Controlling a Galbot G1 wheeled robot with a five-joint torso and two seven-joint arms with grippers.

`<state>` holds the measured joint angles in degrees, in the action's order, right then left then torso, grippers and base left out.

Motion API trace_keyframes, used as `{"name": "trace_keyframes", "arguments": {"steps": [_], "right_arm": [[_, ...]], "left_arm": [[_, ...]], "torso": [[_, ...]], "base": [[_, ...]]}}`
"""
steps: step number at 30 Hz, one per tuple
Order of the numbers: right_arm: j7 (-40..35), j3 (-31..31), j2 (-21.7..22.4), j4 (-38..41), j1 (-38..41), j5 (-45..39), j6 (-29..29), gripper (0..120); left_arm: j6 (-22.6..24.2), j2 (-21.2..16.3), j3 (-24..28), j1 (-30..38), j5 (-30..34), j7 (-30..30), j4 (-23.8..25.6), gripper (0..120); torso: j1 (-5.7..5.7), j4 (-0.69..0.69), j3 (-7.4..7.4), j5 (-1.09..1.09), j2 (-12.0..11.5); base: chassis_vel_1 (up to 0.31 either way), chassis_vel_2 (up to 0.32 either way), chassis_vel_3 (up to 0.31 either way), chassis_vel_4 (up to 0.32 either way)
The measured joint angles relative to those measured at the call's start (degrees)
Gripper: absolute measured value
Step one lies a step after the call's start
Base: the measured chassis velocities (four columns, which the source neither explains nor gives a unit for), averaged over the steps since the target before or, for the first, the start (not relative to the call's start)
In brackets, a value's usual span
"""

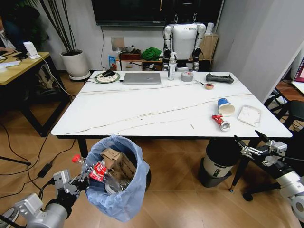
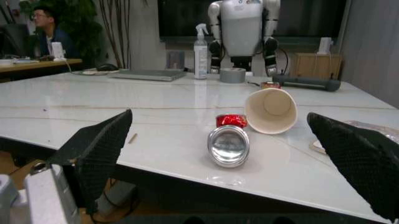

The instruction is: Pick up the trash bin and place the trash from the table into it.

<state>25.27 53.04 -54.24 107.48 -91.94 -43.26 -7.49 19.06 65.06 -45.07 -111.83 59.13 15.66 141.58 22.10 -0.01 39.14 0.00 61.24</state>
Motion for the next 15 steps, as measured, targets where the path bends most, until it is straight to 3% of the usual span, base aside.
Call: {"name": "trace_keyframes", "arguments": {"steps": [15], "right_arm": [[0.2,-0.2,0.0,-0.1,0.0,0.0,0.0,100]], "left_arm": [[0.0,0.0,0.2,-0.1,-0.3,-0.1,0.2,0]], "torso": [[0.00,0.00,0.00,0.00,0.0]], "base": [[-0.051,-0.041,0.042,0.043]]}}
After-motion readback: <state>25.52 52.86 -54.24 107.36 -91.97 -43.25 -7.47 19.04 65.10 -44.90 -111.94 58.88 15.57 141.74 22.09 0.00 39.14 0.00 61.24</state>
